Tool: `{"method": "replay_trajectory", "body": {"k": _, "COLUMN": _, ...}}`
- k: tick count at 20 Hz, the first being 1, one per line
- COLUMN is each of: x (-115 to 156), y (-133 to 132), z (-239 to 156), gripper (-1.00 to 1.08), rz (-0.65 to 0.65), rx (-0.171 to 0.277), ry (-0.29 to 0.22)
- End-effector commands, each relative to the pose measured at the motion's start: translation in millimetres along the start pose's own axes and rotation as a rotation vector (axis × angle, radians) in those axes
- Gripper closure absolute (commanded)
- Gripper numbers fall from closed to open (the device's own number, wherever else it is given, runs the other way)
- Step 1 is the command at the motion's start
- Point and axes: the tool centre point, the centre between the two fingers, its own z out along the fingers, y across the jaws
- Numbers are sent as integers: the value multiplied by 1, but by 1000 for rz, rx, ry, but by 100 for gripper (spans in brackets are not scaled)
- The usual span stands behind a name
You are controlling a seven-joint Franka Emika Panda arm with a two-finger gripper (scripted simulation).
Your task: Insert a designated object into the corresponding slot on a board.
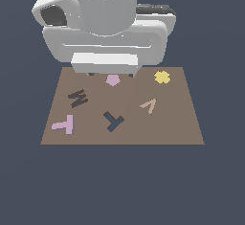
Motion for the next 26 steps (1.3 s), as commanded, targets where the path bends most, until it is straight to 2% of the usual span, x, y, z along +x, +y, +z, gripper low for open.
{"method": "replay_trajectory", "body": {"k": 1, "x": 0, "y": 0, "z": 0, "gripper": -92, "rz": 0, "rx": 0, "ry": 0}}
{"method": "replay_trajectory", "body": {"k": 6, "x": 2, "y": 6, "z": 5, "gripper": -92, "rz": -6, "rx": 0, "ry": -2}}
{"method": "replay_trajectory", "body": {"k": 11, "x": 9, "y": 22, "z": 19, "gripper": -92, "rz": -25, "rx": 1, "ry": -7}}
{"method": "replay_trajectory", "body": {"k": 26, "x": 51, "y": 110, "z": 98, "gripper": -92, "rz": -129, "rx": 7, "ry": -34}}
